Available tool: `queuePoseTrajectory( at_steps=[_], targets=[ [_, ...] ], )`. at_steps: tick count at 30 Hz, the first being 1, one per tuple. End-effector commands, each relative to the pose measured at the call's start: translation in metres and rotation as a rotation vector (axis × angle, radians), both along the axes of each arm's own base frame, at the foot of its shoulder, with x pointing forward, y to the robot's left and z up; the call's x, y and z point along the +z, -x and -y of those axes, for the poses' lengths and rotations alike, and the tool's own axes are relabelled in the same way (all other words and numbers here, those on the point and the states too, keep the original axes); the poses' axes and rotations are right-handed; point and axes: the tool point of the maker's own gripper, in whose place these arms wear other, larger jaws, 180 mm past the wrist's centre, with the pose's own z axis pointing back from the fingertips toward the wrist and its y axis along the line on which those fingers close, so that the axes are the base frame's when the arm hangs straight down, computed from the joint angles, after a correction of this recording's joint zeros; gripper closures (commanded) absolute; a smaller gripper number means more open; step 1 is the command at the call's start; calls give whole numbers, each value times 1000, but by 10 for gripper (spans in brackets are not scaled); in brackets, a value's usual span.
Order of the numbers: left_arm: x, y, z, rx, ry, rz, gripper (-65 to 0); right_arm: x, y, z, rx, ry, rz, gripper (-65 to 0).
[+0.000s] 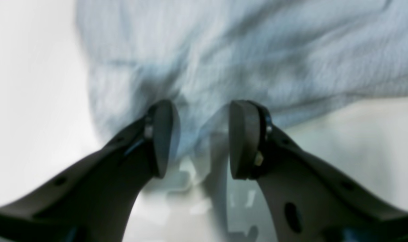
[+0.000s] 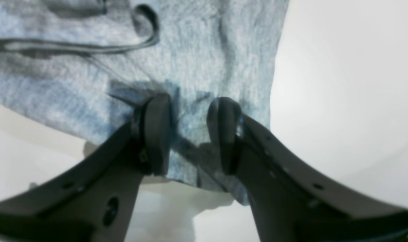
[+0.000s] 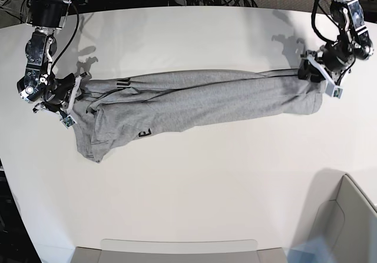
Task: Fold the T-shirt properly
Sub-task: 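Release the strip end with the left gripper and pull the right gripper outward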
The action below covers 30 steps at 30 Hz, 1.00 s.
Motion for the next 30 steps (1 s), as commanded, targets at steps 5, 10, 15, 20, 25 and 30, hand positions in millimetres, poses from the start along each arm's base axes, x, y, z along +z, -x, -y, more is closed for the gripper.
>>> queuePoseTrajectory(
  at_steps=[5, 10, 15, 20, 25, 30],
  targets=[
    [-2, 14, -13, -4, -88, -92, -270, 13, -1, 3, 24, 72, 8, -231],
    [14, -7, -13, -27, -114, -79, -267, 41, -3, -15, 64, 104, 91, -231],
    [66, -23, -23, -31, -216, 18, -267, 72, -5, -8, 55, 182, 142, -231],
    [103, -23, -28, -13, -298, 52, -270, 80, -5, 1, 17, 196, 151, -231],
    [114, -52, -23, 24, -256, 99, -344, 78, -4, 0, 20, 194, 147, -231],
    [109, -73, -22, 58, -184, 110, -394, 78, -4, 0, 20, 192, 147, -231]
  ],
)
